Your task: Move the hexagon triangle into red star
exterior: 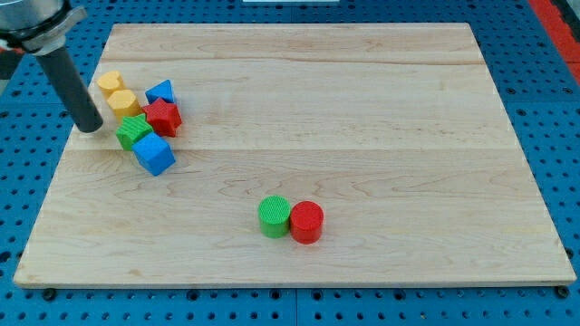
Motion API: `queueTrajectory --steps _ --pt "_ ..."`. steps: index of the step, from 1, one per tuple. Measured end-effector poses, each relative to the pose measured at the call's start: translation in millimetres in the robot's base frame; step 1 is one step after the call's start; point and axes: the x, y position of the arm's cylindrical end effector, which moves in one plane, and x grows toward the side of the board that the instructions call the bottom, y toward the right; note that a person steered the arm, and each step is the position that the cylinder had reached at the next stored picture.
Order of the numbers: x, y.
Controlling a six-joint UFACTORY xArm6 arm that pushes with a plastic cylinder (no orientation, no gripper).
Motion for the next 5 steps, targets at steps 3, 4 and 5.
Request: queueTrajectory --steps 3,4,5 --pt "-33.4 8.0" --pt "-55.8 20.4" --pt "-70.4 21.1"
